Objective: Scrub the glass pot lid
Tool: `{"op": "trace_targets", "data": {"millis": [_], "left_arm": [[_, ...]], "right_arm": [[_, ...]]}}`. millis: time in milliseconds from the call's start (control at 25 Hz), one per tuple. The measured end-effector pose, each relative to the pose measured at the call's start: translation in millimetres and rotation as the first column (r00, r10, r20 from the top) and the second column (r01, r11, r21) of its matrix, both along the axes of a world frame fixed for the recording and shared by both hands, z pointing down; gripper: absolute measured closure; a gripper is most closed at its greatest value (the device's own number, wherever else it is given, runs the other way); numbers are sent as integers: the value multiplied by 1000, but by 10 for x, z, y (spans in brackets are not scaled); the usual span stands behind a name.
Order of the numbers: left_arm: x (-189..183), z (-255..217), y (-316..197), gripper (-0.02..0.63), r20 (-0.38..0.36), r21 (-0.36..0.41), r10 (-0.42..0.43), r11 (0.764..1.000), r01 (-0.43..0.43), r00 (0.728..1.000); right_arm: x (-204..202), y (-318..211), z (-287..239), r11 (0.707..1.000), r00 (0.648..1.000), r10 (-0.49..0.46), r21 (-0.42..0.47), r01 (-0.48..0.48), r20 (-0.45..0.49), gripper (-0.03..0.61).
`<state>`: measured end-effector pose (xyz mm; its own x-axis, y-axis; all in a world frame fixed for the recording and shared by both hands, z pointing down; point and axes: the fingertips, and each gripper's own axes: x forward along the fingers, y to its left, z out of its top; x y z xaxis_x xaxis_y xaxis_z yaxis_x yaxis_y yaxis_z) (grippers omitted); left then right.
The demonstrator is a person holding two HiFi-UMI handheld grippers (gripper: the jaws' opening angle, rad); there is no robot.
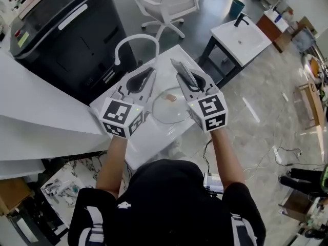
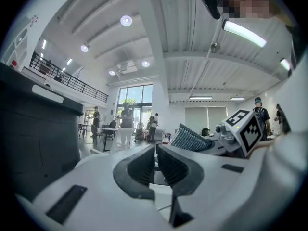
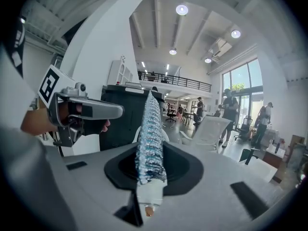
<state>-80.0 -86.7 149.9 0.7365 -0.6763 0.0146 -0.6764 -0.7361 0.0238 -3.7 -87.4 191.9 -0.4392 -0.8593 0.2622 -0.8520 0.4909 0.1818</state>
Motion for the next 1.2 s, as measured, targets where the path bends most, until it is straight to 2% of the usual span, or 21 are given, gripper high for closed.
{"op": "trace_targets", "data": {"millis": [200, 480, 1200], "left_arm": [[7, -212, 87, 595, -11, 32, 10, 999, -10, 1000], [-22, -356, 156, 595, -19, 60, 4, 998, -3, 1000], [-62, -336, 154, 595, -20, 73, -21, 997, 22, 1000]], "right_arm": [[-47, 72, -259, 999, 999, -13, 35, 11, 46, 508], [-121, 140, -482, 995, 998, -16, 94, 10, 62, 508], [-200, 101, -527, 993, 997, -22, 118, 14, 70, 509]]}}
